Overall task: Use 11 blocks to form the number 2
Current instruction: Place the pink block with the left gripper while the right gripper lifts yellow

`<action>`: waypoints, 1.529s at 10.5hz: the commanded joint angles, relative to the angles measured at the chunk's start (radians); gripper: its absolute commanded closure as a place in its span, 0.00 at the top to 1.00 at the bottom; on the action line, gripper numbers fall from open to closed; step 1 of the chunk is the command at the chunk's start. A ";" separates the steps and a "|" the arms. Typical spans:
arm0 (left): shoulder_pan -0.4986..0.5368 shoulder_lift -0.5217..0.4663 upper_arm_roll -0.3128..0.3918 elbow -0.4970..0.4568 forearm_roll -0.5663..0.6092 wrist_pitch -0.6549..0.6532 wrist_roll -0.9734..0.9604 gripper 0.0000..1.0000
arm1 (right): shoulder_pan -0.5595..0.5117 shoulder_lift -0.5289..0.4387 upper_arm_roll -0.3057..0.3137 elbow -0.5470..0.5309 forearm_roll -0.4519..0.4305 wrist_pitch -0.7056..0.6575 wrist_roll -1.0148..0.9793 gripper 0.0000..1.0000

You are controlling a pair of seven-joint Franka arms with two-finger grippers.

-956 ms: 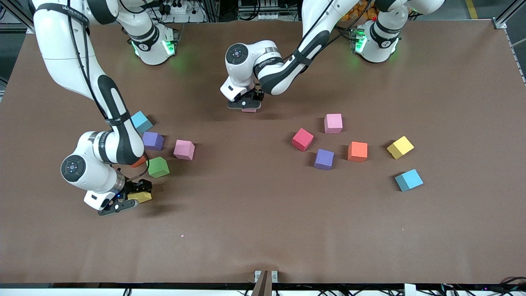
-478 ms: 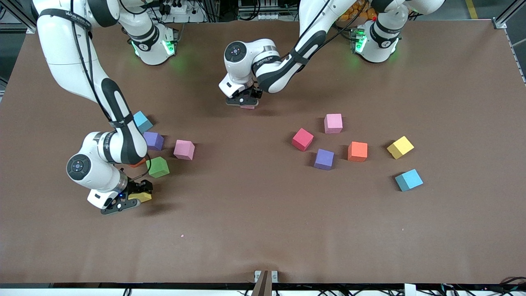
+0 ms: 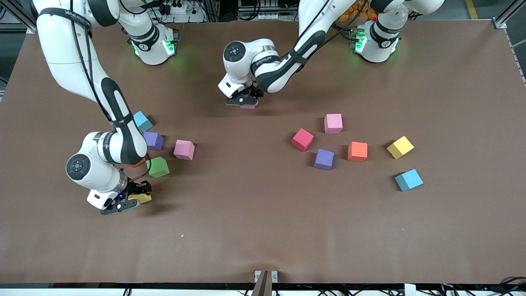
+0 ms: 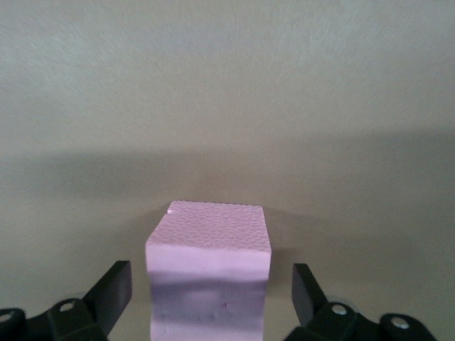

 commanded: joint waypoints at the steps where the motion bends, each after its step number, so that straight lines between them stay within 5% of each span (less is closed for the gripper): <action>1: 0.044 -0.104 0.006 0.001 -0.008 -0.082 -0.037 1.00 | -0.007 -0.129 0.007 -0.016 0.024 -0.144 -0.036 0.57; 4: 0.227 -0.138 0.009 -0.013 -0.001 -0.108 -0.145 1.00 | 0.031 -0.227 0.007 -0.070 0.026 -0.158 -0.039 0.57; 8: 0.502 -0.132 0.006 -0.043 0.099 -0.122 -0.056 1.00 | 0.155 -0.493 0.006 -0.316 0.024 -0.160 -0.038 0.57; 14: 0.635 -0.089 0.003 -0.037 0.093 -0.103 0.460 1.00 | 0.388 -0.717 0.007 -0.603 0.009 -0.103 -0.044 0.57; 16: 0.641 -0.069 0.003 -0.042 0.091 -0.058 0.550 1.00 | 0.505 -0.719 0.012 -0.641 -0.110 -0.063 -0.044 0.57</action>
